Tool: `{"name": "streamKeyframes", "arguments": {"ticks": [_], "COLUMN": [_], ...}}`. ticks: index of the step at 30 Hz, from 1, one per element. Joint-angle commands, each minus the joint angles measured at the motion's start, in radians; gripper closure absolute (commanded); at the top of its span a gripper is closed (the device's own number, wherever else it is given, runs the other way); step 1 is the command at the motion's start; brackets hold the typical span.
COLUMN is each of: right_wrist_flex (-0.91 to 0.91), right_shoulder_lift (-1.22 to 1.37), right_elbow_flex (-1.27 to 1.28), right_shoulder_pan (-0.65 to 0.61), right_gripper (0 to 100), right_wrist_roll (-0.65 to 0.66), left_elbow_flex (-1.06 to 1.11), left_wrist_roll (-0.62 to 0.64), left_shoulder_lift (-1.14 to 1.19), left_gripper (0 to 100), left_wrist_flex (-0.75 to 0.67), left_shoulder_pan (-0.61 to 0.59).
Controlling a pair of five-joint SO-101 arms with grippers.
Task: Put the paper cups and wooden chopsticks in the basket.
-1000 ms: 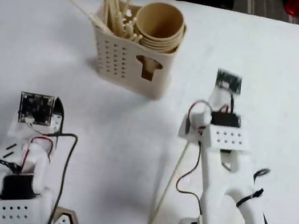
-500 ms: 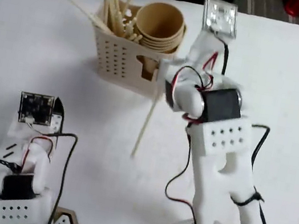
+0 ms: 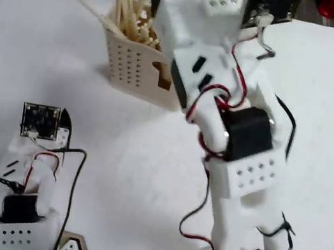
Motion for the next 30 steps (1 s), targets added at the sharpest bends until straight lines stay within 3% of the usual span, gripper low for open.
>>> {"name": "streamKeyframes", "arguments": {"ticks": [1, 7, 17, 24, 30], "right_wrist_flex": [-0.153, -0.194, 0.036, 0.045, -0.047], "right_shoulder_lift": [0.065, 0.209, 0.259, 0.216, 0.200], "right_elbow_flex": [-0.040, -0.040, -0.046, -0.048, -0.048], "right_shoulder_pan": [-0.012, -0.018, -0.019, -0.071, -0.148], "right_gripper": [98.1, 98.1, 97.8, 82.8, 99.1], "right_wrist_roll": [0.072, 0.175, 0.209, 0.209, 0.201], "left_elbow_flex": [-0.006, -0.006, -0.006, -0.006, -0.005], "left_wrist_roll": [-0.009, -0.009, -0.009, -0.009, -0.009], "left_shoulder_lift": [-0.015, -0.015, -0.015, -0.015, -0.015], "left_gripper": [85, 85, 85, 85, 85], "left_wrist_flex": [0.006, 0.006, 0.006, 0.006, 0.006], "left_shoulder_pan": [-0.008, -0.008, -0.008, -0.008, -0.008]}}
